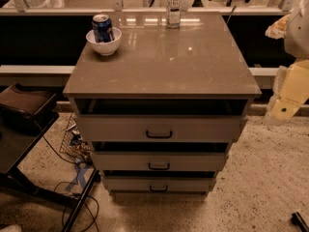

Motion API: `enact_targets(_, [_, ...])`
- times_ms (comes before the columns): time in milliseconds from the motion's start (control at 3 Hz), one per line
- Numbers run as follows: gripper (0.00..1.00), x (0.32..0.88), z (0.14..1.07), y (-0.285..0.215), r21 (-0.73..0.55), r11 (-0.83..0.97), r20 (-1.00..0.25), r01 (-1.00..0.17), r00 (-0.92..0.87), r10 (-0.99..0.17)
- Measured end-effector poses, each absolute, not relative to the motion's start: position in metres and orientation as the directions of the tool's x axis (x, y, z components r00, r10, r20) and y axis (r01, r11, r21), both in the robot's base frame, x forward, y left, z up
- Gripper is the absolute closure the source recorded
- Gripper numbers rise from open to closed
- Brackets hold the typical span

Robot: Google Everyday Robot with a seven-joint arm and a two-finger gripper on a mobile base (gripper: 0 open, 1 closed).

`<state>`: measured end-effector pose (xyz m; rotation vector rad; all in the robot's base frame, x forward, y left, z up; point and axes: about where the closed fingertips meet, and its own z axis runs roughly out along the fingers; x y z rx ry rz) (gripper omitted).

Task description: Pick pepsi can from white bowl and place on counter

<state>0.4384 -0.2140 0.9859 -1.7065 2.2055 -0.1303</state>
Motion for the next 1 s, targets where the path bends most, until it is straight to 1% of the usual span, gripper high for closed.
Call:
enact_targets(333, [0.0, 0.438, 0.986, -0.214, -0.281, 0.271, -0.216, -0.921, -0.215, -0.953])
enact_targets(667, [0.0, 0.453, 0.998, -0.206, -0.299, 0.296, -0.264, -0.907, -0.22, -0.939])
enact_targets(1000, [0.0, 0.496, 1.021, -0.198, -0.344, 0.386, -0.481, -0.856, -0.192, -0.855])
